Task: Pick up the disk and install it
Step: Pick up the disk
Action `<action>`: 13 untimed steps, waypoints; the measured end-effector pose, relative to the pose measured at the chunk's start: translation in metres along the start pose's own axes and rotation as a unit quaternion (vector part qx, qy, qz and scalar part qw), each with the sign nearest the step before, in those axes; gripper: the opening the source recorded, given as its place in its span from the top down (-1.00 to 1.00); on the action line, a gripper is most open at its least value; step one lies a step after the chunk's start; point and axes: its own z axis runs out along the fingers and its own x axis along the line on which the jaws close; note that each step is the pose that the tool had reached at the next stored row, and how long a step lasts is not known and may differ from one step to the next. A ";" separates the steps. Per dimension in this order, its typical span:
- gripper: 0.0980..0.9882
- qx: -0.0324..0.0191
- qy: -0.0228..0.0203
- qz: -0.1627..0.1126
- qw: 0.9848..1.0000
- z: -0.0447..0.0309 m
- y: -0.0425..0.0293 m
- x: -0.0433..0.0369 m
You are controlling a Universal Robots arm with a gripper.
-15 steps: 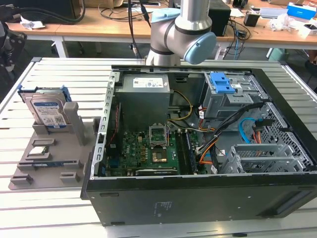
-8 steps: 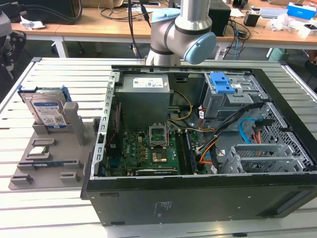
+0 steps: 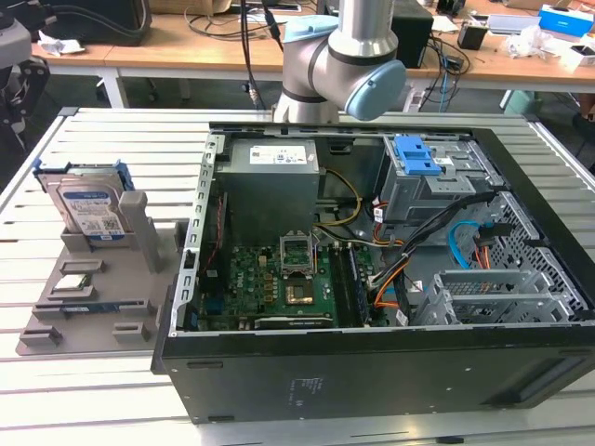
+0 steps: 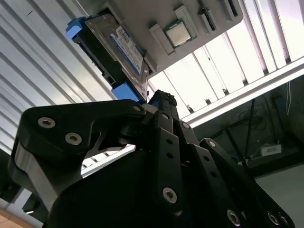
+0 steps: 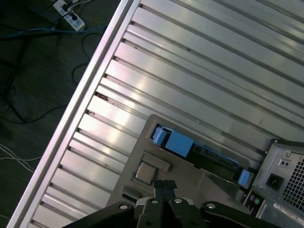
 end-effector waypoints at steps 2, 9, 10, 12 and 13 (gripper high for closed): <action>0.98 0.000 0.000 -0.009 1.000 0.0000 0.0000 0.0000; 0.98 0.000 0.002 -0.055 0.998 0.0000 0.0000 0.0000; 0.98 0.000 0.002 -0.061 0.998 -0.0001 0.0000 0.0000; 0.98 0.000 0.003 -0.076 0.997 0.0000 0.0000 0.0000; 0.98 0.000 0.003 -0.080 0.997 0.0000 0.0000 0.0000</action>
